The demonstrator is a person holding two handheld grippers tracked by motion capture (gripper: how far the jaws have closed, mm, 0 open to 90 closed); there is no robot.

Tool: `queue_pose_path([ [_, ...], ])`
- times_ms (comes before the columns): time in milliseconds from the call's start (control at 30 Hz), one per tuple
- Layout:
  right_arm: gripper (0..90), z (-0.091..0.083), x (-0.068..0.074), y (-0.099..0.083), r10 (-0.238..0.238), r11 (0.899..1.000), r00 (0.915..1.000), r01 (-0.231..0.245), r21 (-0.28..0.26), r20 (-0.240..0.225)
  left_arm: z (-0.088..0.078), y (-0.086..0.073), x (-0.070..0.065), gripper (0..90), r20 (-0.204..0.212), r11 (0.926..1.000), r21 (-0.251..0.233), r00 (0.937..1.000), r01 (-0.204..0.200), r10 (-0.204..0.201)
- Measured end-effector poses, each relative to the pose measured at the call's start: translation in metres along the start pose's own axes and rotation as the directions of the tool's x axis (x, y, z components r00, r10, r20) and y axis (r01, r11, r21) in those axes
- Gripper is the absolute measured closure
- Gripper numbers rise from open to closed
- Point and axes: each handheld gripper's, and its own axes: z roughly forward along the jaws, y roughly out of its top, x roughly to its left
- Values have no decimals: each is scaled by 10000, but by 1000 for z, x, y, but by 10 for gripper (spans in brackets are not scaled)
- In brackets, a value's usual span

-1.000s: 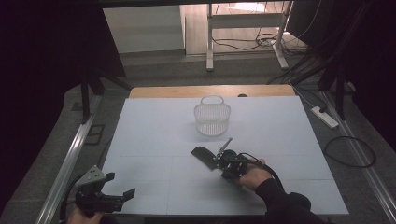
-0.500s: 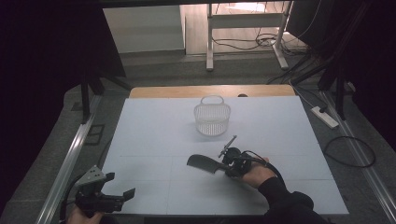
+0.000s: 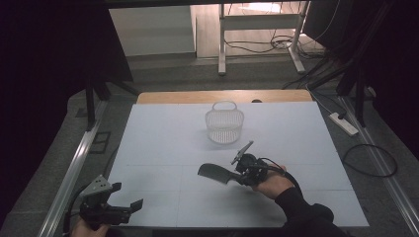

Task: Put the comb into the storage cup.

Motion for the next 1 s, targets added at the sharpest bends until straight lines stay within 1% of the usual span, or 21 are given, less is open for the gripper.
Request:
queue_pose_path([
  [433, 769, -6, 0, 2, -102, 9998, 9996, 106, -158, 272, 0, 0, 0, 6, -2, 10000, 7, 10000, 7, -7],
  [467, 747, -7, 0, 2, -86, 9997, 9995, 93, -208, 310, 0, 0, 0, 6, 0, 10000, 6, 10000, 8, -8],
  [500, 747, -7, 0, 2, -86, 9997, 9995, 93, -208, 310, 0, 0, 0, 6, 0, 10000, 6, 10000, 8, -8],
  [533, 719, -8, 0, 3, -66, 9997, 9993, 74, -226, 358, 0, 0, 0, 6, 4, 10000, 3, 10000, 5, -5],
  [600, 704, -8, 0, 3, -53, 9997, 9992, 62, -226, 386, 0, 0, 0, 6, 5, 10000, 0, 10000, 7, -7],
  [633, 658, -8, 0, 3, -23, 9997, 9990, 35, -259, 457, 0, 0, 0, 6, 6, 10000, 0, 10000, 6, -6],
  [667, 658, -8, 0, 3, -23, 9997, 9990, 35, -259, 457, 0, 0, 0, 6, 11, 10000, -4, 10000, 9, -9],
  [833, 524, -10, -2, 4, 76, 9995, 9981, -58, -301, 614, 0, 0, 0, 7, 16, 10000, -2, 10000, -4, 4],
  [900, 449, -10, -3, 4, 85, 9997, 9963, -66, -226, 857, 0, 0, 0, 7, 23, 10000, -6, 10000, -1, 1],
  [933, 391, -9, -4, 4, 128, 9999, 9938, -119, -87, 1107, 0, 0, 0, 7, 27, 10000, -7, 10000, -2, 2],
  [1000, 389, -9, -5, 3, 113, 9999, 9935, -108, -49, 1130, 0, 0, 0, 8, 28, 10000, -7, 10000, -3, 3],
])
